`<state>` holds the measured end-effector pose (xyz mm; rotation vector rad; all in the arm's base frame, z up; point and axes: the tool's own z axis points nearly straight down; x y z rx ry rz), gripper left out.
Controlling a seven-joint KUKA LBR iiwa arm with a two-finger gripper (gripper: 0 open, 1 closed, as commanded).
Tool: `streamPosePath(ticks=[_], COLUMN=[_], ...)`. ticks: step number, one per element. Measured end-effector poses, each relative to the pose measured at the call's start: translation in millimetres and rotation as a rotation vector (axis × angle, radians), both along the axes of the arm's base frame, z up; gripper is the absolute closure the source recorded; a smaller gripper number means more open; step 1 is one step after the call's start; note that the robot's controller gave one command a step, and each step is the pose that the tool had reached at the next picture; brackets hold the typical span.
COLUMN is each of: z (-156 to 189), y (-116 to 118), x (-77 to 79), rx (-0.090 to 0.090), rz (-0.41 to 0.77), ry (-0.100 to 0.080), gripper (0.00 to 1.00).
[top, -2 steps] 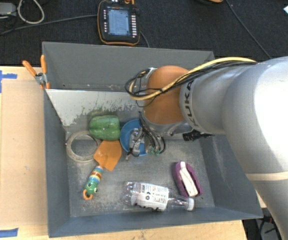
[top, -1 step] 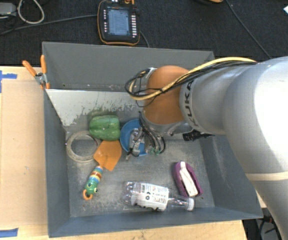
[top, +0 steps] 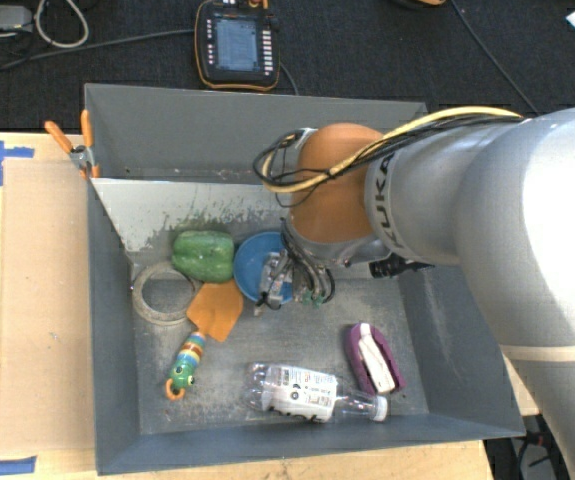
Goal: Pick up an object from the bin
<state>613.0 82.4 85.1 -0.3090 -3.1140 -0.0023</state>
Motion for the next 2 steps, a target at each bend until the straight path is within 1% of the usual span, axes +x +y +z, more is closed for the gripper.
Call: streamPosePath(ticks=[1,2], z=[25,48], y=[0,0], x=[1.8,0.8], rx=[0.001,0.001], rz=[0.0,0.0], ry=[-0.006,-0.002], gripper=[1.0,1.0])
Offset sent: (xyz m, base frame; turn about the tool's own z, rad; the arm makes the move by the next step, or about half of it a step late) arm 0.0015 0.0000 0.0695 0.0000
